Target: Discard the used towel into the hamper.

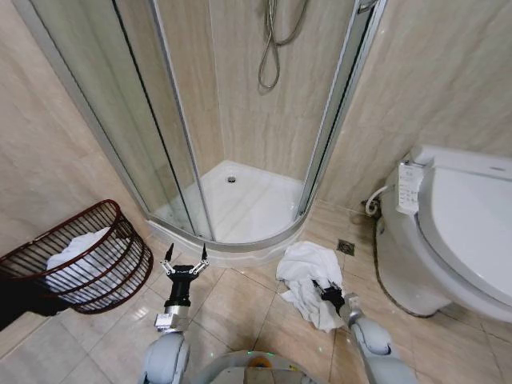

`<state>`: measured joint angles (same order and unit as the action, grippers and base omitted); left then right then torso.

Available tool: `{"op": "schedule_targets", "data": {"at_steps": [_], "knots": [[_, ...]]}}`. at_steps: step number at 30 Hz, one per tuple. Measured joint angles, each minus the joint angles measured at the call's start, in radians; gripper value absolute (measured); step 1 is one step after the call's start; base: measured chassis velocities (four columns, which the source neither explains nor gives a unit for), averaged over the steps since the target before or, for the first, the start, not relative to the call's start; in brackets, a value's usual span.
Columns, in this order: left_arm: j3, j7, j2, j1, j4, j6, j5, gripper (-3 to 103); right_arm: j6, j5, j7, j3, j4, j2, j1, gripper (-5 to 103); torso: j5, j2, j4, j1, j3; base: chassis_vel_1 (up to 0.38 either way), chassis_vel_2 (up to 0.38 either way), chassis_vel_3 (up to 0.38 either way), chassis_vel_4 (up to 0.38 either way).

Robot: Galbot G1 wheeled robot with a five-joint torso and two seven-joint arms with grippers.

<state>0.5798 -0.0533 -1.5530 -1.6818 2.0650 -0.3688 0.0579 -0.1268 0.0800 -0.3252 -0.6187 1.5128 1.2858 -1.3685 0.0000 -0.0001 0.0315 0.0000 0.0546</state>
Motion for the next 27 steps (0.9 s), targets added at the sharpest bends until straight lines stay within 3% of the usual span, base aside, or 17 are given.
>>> {"op": "schedule_targets", "data": {"at_steps": [3, 6, 13, 16, 19, 27], "knots": [[0.000, -0.001, -0.002, -0.004, 0.007, -0.001, 0.001, 100, 0.025, 0.020, 0.036, 0.001, 0.005, 0.000, -0.004, 16, 0.0000, 0.000, 0.0000, 0.000, 0.000, 0.000, 0.000, 0.000, 0.000], [-0.003, -0.005, -0.003, -0.006, 0.008, -0.004, 0.002, 100, 0.032, 0.030, 0.046, 0.001, 0.013, 0.000, -0.007, 14, 0.0001, 0.000, 0.0000, 0.000, 0.000, 0.000, 0.000, 0.000, 0.000], [-0.008, -0.013, -0.003, -0.010, 0.008, -0.006, 0.002, 100, 0.043, 0.044, 0.056, -0.011, 0.079, 0.005, -0.033, 13, 0.0000, 0.000, 0.0001, 0.000, 0.000, 0.000, 0.000, 0.000, 0.000], [-0.008, -0.014, -0.003, -0.010, 0.008, -0.007, 0.004, 100, 0.084, 0.032, 0.063, -0.018, 0.130, 0.011, -0.056, 13, 0.0000, 0.000, 0.0001, 0.000, 0.000, 0.000, 0.000, 0.000, 0.000], [-0.013, -0.028, -0.003, -0.006, 0.000, -0.008, 0.006, 100, 0.174, -0.013, 0.101, -0.032, 0.216, 0.027, -0.102, 13, 0.0000, 0.000, 0.0000, 0.000, 0.000, 0.000, 0.000, 0.000, 0.000], [-0.006, -0.035, 0.000, -0.001, -0.013, -0.006, 0.001, 100, 0.227, -0.008, 0.179, -0.074, 0.391, 0.043, -0.170, 13, 0.0001, 0.000, 0.0000, 0.000, 0.000, 0.000, 0.000, 0.000, 0.000]]}}
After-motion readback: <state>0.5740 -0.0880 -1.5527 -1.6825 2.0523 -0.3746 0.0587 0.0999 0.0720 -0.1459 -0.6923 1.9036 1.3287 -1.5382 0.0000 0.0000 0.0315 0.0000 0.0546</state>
